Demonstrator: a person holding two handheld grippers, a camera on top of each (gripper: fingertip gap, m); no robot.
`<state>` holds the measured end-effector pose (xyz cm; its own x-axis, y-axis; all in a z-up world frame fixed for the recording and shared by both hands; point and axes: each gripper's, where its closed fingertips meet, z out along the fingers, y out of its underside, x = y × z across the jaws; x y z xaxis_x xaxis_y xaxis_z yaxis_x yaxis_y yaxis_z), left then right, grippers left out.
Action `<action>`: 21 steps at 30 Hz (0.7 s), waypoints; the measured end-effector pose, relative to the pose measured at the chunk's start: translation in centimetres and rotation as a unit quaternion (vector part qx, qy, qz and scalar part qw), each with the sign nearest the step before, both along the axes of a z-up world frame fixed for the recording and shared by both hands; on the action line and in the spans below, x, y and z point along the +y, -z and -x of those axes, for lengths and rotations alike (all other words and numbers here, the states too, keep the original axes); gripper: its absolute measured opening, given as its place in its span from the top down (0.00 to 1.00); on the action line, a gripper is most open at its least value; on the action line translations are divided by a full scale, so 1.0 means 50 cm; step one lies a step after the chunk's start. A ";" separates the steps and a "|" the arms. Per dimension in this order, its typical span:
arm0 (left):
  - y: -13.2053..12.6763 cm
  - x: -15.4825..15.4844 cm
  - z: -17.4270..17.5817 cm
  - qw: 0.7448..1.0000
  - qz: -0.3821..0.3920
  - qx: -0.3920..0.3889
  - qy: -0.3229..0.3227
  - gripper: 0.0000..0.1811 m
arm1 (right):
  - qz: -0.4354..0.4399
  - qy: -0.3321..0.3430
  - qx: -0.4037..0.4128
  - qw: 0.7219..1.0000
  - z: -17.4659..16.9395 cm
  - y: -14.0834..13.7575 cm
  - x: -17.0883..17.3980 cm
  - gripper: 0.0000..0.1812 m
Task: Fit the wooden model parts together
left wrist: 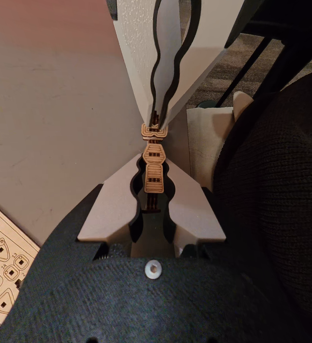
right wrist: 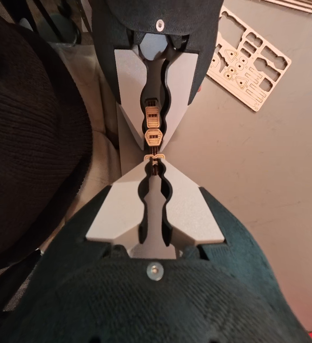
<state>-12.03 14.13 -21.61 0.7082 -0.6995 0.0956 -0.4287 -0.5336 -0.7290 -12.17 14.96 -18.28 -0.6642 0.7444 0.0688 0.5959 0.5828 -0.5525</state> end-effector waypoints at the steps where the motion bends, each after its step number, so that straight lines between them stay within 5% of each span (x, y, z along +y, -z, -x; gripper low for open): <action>1: 0.000 0.000 0.000 1.000 0.000 0.000 0.000 0.91 | -0.001 0.001 0.001 1.000 0.000 0.000 0.000 0.98; 21: 0.000 0.001 0.000 1.000 0.000 0.001 -0.001 0.91 | 0.001 0.005 -0.021 1.000 0.002 0.004 -0.004 0.93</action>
<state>-12.05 14.17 -21.63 0.7099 -0.6979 0.0943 -0.4294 -0.5351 -0.7275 -12.27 14.77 -18.51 -0.6592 0.7509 0.0408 0.6237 0.5762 -0.5281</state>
